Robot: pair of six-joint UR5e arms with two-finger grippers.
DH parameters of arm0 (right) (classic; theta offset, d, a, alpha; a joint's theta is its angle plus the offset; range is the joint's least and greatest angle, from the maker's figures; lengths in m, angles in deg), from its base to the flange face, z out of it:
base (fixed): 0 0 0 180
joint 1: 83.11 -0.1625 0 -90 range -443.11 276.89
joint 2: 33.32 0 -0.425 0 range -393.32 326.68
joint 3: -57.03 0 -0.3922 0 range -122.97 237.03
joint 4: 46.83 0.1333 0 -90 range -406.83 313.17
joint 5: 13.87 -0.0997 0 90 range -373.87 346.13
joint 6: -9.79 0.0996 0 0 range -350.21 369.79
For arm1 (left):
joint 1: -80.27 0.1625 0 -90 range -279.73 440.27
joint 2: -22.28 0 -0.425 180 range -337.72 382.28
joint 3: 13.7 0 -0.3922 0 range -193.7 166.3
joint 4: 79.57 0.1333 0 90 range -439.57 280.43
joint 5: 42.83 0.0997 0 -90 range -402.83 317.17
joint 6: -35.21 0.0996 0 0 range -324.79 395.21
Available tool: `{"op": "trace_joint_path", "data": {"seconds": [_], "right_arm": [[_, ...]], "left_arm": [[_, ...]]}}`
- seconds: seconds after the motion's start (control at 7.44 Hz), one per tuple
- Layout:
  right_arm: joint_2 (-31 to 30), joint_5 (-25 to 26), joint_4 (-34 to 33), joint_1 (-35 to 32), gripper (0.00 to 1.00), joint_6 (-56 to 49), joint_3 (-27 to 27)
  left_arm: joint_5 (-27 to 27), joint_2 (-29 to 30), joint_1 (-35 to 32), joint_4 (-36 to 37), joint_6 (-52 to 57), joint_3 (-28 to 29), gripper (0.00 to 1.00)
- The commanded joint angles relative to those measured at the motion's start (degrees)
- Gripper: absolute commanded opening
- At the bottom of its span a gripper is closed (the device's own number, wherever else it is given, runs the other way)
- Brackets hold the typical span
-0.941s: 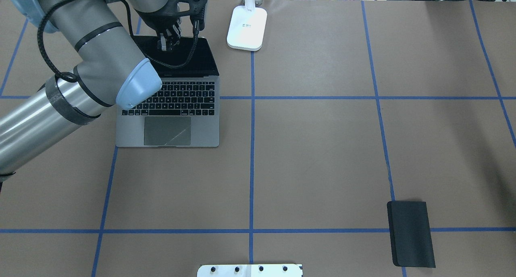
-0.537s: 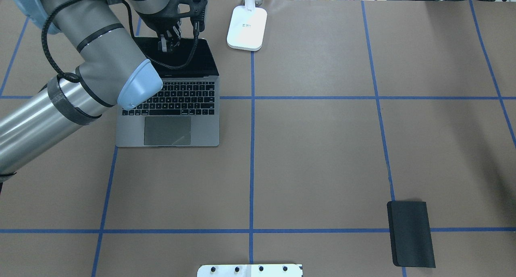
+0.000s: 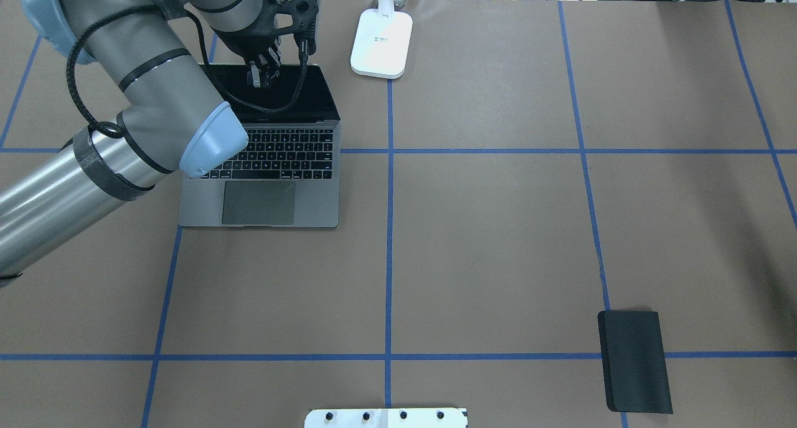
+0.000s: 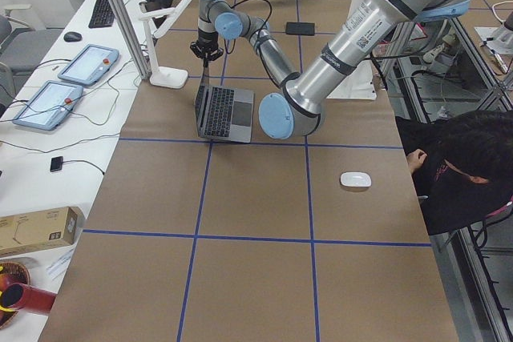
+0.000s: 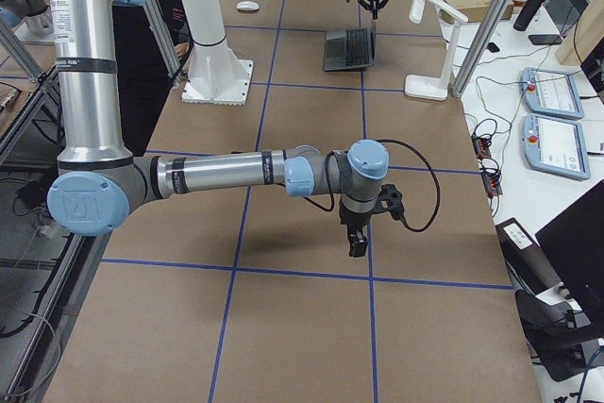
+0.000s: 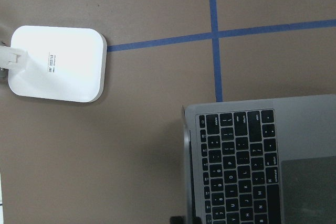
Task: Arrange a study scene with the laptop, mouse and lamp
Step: 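Lower the laptop flat onto the table with the left gripper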
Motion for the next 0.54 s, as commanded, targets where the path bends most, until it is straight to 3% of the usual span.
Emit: {"op": "trace_joint_path", "data": {"seconds": [0.0, 0.4], "right_arm": [[0.0, -0.1, 0.0, 0.0, 1.00, -0.1, 0.0], [0.0, -0.1, 0.0, 0.0, 1.00, 0.0, -0.1]], "left_arm": [[0.0, 0.0, 0.2, -0.2, -0.9, 0.0, 0.00], [0.0, -0.2, 0.5, -0.2, -1.0, 0.1, 0.00]]}}
